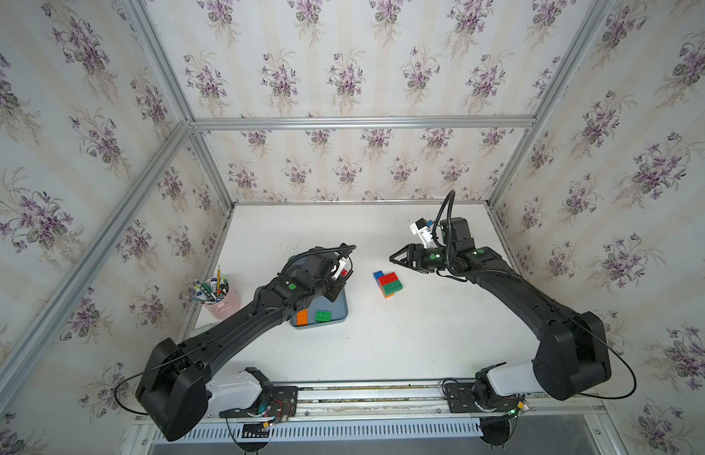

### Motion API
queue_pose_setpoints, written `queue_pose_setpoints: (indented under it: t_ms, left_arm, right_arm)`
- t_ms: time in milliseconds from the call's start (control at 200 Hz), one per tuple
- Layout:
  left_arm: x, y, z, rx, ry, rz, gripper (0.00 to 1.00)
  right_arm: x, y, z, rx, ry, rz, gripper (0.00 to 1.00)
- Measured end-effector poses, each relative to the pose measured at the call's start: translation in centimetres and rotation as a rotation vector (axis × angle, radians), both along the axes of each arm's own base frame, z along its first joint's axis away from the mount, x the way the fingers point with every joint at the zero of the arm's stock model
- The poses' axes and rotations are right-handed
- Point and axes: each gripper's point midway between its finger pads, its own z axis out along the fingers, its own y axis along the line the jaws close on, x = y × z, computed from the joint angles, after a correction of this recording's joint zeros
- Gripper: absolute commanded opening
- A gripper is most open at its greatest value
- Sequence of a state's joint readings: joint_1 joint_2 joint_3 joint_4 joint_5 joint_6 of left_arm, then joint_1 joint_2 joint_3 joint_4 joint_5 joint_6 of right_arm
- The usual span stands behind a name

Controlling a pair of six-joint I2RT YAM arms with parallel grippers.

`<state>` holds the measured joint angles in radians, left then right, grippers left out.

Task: Assemble a rectangle with lego
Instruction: Place the lego brick at the center of the board.

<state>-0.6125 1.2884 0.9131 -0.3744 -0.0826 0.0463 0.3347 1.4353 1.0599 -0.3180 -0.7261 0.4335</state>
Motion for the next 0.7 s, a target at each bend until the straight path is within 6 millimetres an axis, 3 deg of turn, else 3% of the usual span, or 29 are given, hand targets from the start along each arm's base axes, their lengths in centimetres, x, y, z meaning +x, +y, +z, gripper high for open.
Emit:
queue_pose_setpoints:
  t_ms: [220, 420, 540, 604, 699]
  left_arm:
    - [0.6, 4.1, -5.2, -0.027, 0.157, 0.434, 0.22]
    - [3.1, 3.6, -9.2, 0.013, 0.250, 0.569, 0.22]
    - [3.6, 4.0, -10.7, 0.034, 0.276, 0.611, 0.24]
    - [3.7, 4.3, -11.3, 0.039, 0.291, 0.631, 0.29]
    - [3.6, 4.7, -12.0, 0.042, 0.312, 0.650, 0.52]
  right_arm:
    - [0.9, -0.4, -0.6, -0.035, -0.005, -0.036, 0.64]
    - [0.9, -0.8, 0.1, -0.045, -0.037, -0.057, 0.65]
    - [0.8, -1.0, 0.7, -0.047, -0.062, -0.062, 0.66]
    - [0.8, -1.1, 0.9, -0.051, -0.073, -0.064, 0.67]
    - [1.1, -1.3, 1.2, -0.060, -0.088, -0.072, 0.67]
